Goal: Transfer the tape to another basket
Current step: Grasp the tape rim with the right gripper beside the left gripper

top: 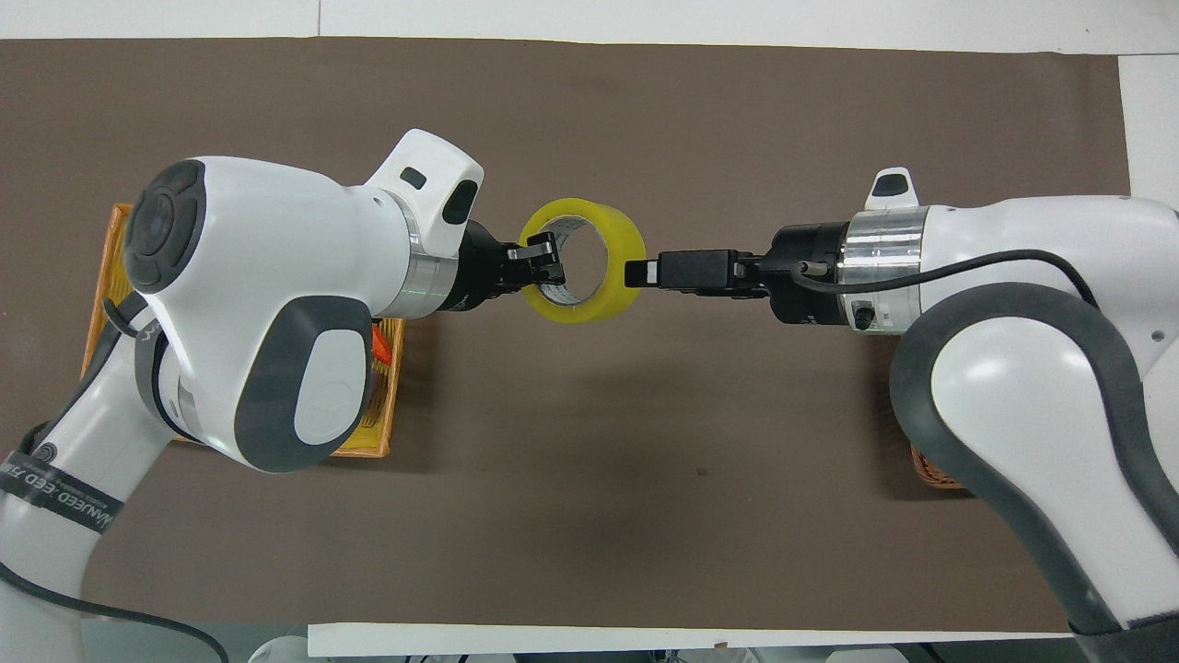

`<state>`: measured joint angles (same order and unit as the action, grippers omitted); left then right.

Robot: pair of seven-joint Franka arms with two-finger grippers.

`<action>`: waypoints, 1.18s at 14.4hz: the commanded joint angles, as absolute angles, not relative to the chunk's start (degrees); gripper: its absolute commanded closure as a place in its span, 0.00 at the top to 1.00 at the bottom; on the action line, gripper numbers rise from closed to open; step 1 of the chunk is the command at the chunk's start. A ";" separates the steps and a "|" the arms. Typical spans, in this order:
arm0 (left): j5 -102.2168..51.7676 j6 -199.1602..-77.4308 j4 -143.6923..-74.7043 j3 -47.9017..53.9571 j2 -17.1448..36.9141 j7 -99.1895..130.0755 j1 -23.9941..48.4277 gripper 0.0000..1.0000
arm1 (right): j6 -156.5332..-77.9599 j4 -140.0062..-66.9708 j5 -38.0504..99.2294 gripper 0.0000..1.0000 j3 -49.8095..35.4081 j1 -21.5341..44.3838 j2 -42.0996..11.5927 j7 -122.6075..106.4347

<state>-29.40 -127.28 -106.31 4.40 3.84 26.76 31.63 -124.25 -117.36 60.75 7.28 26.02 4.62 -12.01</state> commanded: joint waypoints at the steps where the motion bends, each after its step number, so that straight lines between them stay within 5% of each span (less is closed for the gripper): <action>1: -29.09 -125.33 -105.29 4.22 3.78 26.46 31.46 0.00 | -125.60 -118.65 62.75 1.00 7.47 26.63 4.92 -10.12; 17: -29.09 -125.16 -105.91 4.22 3.52 26.37 31.20 0.00 | -130.16 -118.74 63.54 0.95 7.47 30.23 3.78 -2.72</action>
<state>-29.40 -126.27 -106.32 4.28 3.84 26.76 31.55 -129.43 -118.35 62.08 7.60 30.52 3.70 -2.54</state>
